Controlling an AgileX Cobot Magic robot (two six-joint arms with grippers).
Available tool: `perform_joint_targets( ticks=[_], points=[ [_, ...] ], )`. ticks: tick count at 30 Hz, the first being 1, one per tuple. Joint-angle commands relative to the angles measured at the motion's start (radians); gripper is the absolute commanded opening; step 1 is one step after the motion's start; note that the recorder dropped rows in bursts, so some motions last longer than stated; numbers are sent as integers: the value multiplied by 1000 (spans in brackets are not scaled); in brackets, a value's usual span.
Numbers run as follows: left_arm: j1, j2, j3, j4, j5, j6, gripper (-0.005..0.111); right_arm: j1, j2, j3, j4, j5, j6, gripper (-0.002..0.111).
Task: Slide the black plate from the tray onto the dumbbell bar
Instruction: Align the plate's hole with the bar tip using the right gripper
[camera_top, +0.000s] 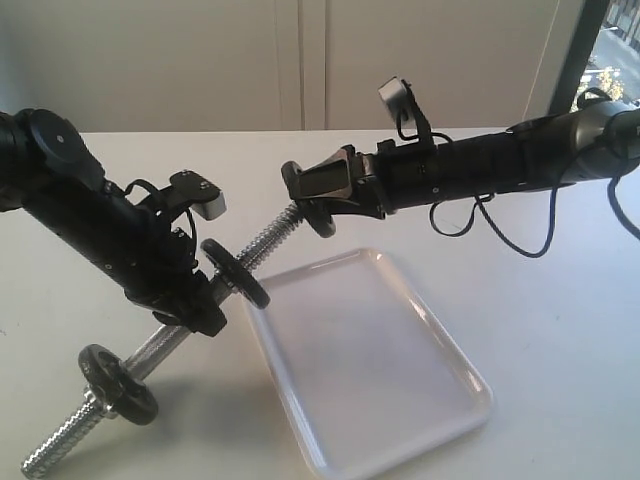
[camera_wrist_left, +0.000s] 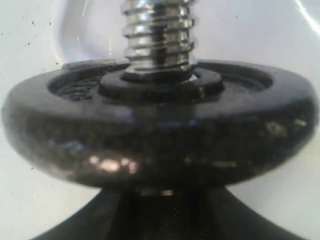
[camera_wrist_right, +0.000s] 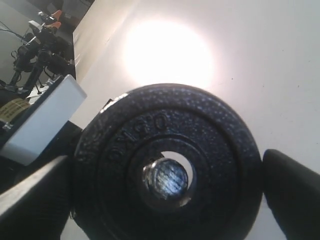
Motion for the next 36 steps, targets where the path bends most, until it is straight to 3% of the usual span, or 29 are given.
perform_joint_targets(
  ticks=[1, 36],
  points=[
    [-6, -41, -16, -90, 54, 12, 0, -35, -20, -31, 149, 48, -11, 0],
    [-6, -41, -16, -90, 52, 12, 0, 4, 50, -33, 135, 48, 11, 0]
  ],
)
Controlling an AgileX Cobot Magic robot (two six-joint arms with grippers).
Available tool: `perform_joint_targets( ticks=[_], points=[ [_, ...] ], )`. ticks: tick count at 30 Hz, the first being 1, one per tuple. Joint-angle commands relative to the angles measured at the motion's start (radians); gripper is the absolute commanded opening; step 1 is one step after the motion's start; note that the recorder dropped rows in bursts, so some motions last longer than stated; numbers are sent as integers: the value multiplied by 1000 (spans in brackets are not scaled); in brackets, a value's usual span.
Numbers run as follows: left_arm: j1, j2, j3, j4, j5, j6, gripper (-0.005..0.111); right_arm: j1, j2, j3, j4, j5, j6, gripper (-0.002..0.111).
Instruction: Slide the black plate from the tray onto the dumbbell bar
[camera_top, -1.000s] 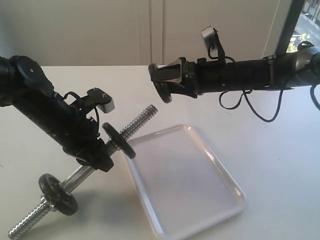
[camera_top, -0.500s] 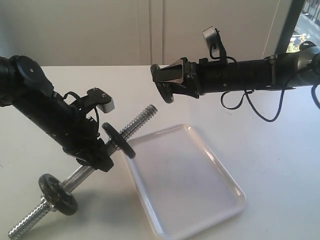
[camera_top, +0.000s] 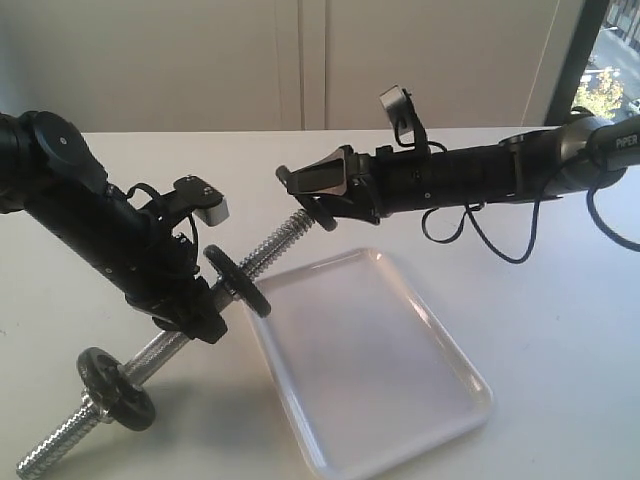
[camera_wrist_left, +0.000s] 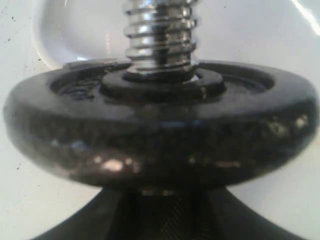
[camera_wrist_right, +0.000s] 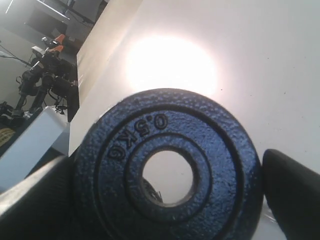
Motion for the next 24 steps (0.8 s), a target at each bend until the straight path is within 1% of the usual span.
perform_joint_targets(
  ticks=[1, 10, 16, 24],
  points=[
    [-4, -43, -16, -93, 32, -1, 0, -1, -16, -12, 59, 57, 4, 0],
    [-4, -43, -16, -93, 32, -1, 0, -17, -16, -25, 75, 57, 22, 0],
    [-4, -43, -16, -93, 30, -1, 0, -77, -20, -60, -11, 57, 147, 0],
    [-4, -43, -16, -93, 30, -1, 0, -81, -23, -62, -100, 57, 243, 0]
  ],
)
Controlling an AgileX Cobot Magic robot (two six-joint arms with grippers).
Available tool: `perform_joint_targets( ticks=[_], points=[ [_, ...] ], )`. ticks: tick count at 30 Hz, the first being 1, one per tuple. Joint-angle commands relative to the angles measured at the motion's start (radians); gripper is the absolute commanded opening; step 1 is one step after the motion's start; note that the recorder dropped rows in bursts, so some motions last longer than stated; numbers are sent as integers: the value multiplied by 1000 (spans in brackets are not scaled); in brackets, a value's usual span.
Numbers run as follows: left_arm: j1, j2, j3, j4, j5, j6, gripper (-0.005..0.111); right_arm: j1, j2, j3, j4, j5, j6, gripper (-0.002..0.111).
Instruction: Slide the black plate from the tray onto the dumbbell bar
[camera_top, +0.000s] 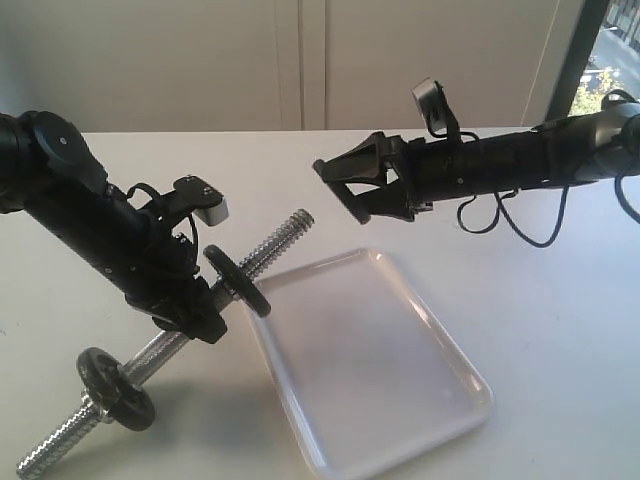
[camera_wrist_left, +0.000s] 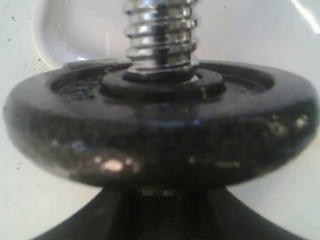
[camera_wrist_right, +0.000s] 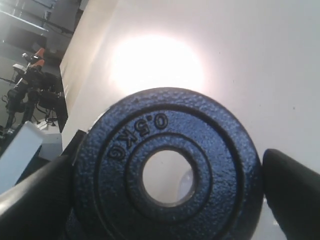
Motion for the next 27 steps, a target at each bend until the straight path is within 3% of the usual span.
perform_joint_targets(
  ticks=[1, 27],
  points=[
    [-4, -43, -16, -93, 30, -1, 0, 0, -25, -14, 8, 63, 67, 0],
    [-4, -43, -16, -93, 32, -1, 0, 97, -72, -14, -51, 63, 148, 0]
  ],
)
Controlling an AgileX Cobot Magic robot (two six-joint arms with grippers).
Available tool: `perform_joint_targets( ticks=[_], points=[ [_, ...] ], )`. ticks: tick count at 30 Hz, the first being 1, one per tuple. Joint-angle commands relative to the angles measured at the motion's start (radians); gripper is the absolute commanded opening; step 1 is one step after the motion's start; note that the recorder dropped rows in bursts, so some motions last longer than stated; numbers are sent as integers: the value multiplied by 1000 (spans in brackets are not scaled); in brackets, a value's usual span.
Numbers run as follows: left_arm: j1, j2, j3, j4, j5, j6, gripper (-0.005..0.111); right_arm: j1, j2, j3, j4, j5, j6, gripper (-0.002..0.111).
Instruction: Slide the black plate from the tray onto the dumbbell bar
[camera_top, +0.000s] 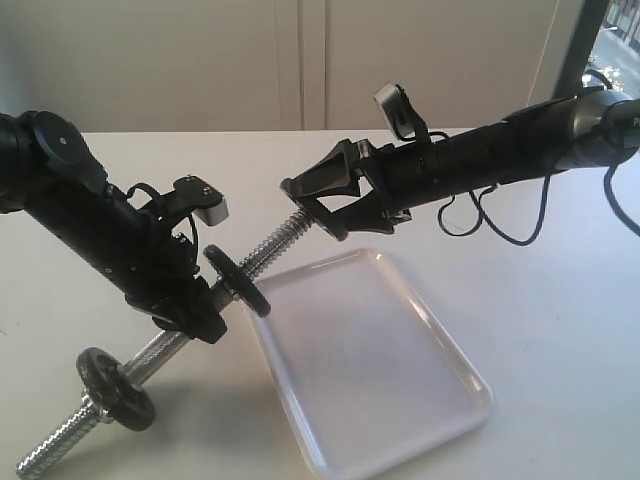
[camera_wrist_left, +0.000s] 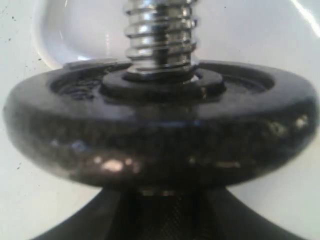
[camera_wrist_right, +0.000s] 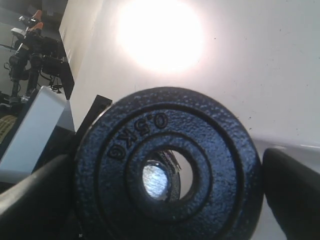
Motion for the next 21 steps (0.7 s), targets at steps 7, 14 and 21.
perform_joint_targets(
  ticks=[7, 14, 21],
  points=[
    [-4, -43, -16, -93, 32, -1, 0, 20, -22, -14, 86, 45, 9, 0],
    [-4, -43, -16, -93, 32, -1, 0, 15, -22, -14, 87, 45, 9, 0],
    [-4, -43, -16, -93, 32, -1, 0, 13, -22, -14, 81, 45, 9, 0]
  ],
)
